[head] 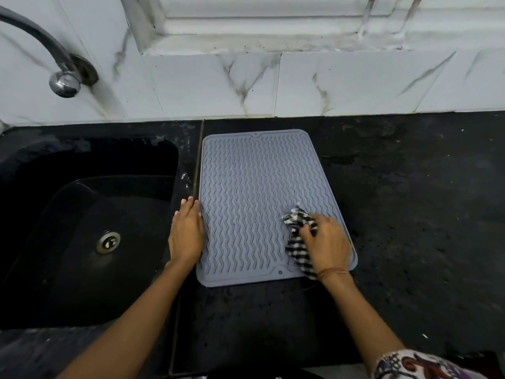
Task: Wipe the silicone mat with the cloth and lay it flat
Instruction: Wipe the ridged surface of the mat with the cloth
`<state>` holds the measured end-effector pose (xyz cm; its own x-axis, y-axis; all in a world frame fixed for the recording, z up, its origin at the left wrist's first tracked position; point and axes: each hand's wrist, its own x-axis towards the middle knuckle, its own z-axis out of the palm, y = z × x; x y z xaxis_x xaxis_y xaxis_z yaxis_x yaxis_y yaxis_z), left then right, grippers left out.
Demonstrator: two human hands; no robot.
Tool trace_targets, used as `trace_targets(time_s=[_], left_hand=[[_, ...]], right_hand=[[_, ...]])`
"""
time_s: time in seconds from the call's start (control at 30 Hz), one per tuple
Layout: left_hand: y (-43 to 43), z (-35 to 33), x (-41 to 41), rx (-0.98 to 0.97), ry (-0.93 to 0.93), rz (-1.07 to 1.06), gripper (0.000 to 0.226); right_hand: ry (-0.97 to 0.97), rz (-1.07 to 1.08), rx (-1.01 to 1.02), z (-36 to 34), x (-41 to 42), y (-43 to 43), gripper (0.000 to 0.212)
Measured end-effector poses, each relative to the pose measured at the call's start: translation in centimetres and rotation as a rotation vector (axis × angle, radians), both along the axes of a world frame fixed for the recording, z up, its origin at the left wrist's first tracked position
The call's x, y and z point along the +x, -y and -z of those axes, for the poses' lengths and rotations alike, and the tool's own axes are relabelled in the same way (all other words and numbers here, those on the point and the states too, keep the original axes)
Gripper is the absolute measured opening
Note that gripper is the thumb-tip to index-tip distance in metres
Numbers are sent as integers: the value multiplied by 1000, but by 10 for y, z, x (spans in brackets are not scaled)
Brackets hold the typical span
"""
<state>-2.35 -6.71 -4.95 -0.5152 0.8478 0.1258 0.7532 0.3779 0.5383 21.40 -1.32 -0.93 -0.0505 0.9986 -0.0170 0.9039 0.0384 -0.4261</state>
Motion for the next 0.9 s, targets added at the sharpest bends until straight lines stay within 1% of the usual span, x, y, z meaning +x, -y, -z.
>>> trace_targets(time_s=[0.07,0.17,0.2,0.23,0.3,0.4,0.47,0.67,0.73,0.83,0.9], left_hand=[[-5,2,4,10,44,-63,38],[-9,6,10,26,21,-102,41],[-8,8,11,27,11,-97,42],[-7,8,11,29,8,-90,43],[-7,8,10,35,-3,-78,42],[-8,7,9,34,-22,-84,41],[-8,6,10,28,-20,-85,42],[-7,8,9,37,-31,-84,44],[-6,9,9,36,-34,-82,44],[-6,9,8,39,-35,-83,43],[-7,9,8,35,-34,-82,43]], right_hand=[[-32,-17,2,-2,-19,12,34],[-18,-266,-14,-3,-54,45,39],[-14,-317,-12,-2,-53,48,40],[-16,-316,-2,-2,-45,42,39],[-16,-203,16,1,-14,18,35],[18,48,50,4,35,-19,33],[42,123,80,0,48,-34,32],[88,227,173,-25,66,-74,30],[118,231,177,-27,70,-84,32],[201,166,62,-19,73,-93,38],[272,177,-18,-14,74,-93,45]])
